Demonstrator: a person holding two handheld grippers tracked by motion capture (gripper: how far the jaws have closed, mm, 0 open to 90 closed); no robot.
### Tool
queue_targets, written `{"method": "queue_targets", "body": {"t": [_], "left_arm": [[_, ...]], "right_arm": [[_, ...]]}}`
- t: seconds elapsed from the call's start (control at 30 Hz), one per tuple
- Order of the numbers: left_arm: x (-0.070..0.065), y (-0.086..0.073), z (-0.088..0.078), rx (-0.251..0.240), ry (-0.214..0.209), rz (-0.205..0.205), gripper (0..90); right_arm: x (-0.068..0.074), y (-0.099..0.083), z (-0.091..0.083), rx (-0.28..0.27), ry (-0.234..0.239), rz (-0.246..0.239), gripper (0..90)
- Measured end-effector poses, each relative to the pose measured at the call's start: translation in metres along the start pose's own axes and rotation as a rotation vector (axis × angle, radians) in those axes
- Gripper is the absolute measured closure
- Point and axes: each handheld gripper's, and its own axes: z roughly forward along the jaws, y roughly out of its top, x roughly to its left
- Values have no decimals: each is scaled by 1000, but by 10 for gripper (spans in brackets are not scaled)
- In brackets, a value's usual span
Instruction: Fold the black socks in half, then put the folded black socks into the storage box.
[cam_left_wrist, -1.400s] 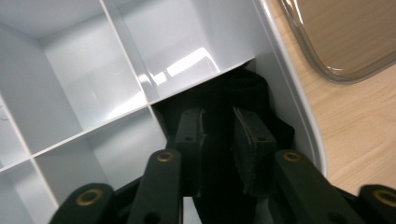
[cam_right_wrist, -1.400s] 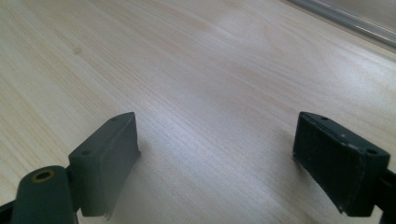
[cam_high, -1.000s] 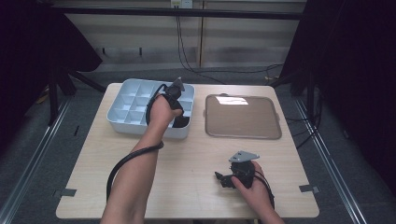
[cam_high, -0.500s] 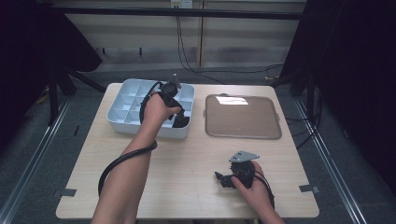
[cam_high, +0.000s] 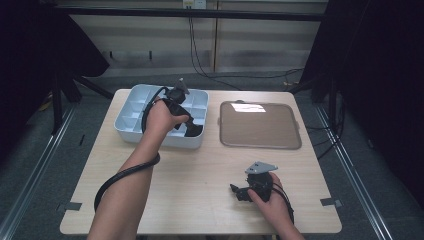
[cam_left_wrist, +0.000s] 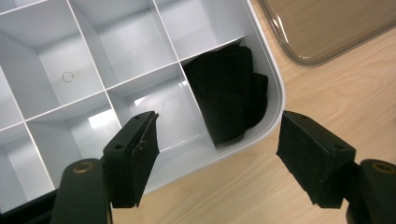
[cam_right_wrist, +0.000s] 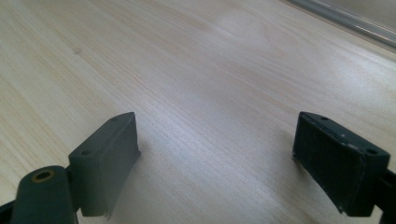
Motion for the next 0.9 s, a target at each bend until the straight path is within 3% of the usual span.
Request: {"method": "queue_targets", "body": {"t": [0.33,0.5,0.9], "left_arm": [[-2,-12,-6,0,-17,5,275],[-1,-16,-11,-19,-15,23,267],[-9,-35,-15,-14,-39,73,267]], "right_arm": [[0,0,0,3,-1,-1,138],[0,0,0,0,4,-3,138],[0,-2,-1,-4,7,-4,138]]}}
